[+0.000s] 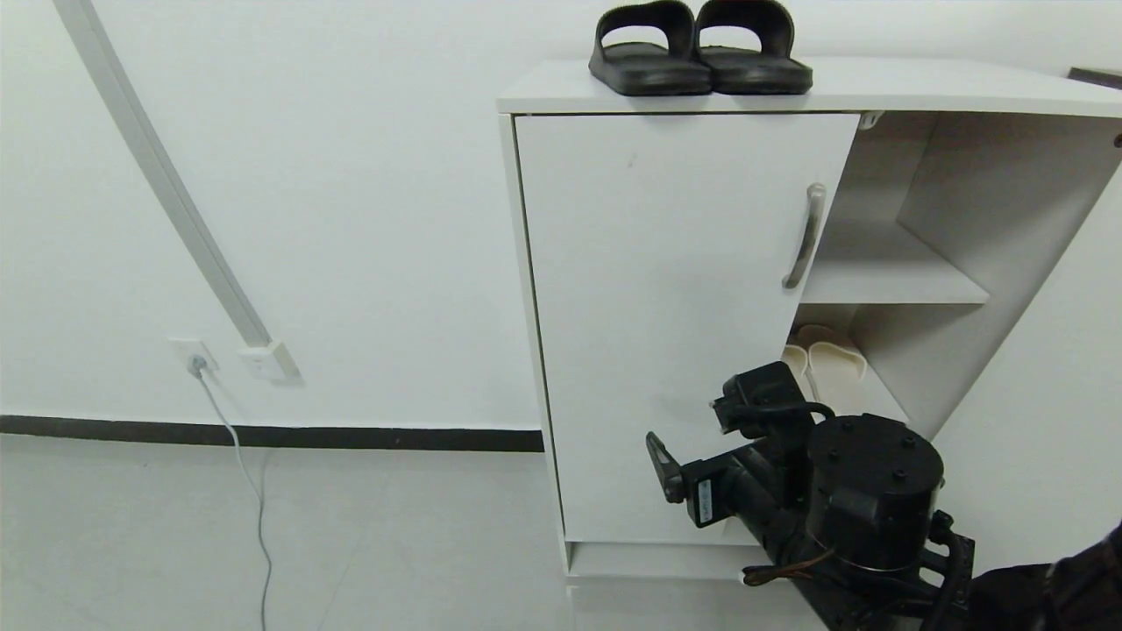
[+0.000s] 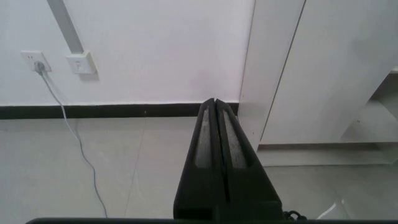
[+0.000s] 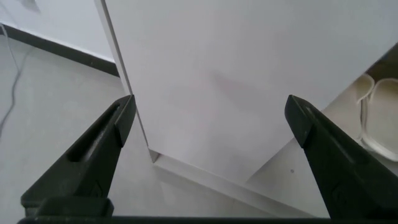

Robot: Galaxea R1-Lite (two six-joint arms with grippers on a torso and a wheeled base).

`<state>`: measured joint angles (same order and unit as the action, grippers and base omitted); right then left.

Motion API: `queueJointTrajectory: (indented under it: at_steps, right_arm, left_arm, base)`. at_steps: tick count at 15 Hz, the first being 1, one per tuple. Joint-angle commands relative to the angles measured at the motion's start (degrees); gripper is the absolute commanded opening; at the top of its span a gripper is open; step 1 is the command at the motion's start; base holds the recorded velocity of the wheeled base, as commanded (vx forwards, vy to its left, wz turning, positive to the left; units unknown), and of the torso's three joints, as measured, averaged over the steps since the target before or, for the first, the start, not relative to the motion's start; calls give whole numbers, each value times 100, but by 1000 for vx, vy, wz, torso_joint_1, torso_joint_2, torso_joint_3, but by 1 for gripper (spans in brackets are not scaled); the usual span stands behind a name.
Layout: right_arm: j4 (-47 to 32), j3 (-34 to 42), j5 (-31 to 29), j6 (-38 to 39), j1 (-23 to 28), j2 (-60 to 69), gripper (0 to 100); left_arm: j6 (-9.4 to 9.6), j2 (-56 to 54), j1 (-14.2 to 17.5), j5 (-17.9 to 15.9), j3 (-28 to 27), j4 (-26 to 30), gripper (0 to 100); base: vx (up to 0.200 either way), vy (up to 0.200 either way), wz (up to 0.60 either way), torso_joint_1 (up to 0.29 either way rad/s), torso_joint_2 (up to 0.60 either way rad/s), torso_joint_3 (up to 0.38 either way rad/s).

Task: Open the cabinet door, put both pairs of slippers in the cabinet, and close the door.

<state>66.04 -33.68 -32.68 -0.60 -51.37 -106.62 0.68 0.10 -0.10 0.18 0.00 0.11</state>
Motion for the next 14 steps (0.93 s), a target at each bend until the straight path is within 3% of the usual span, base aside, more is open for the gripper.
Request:
queueJointTrajectory:
  at_steps: [1, 6, 14]
  right_arm:
    - [-12, 11, -1, -2, 4, -26, 100]
    - [-12, 11, -1, -2, 13, -8, 100]
    - [-3, 11, -1, -2, 13, -8, 100]
  left_arm:
    - [2, -1, 1, -1, 0, -2, 0]
    - [2, -1, 1, -1, 0, -2, 0]
    - [2, -1, 1, -1, 0, -2, 0]
  base:
    - [0, 0, 0, 12, -168, -359]
    - [0, 0, 0, 51, -494, -369]
    - [0, 0, 0, 140, -466, -334]
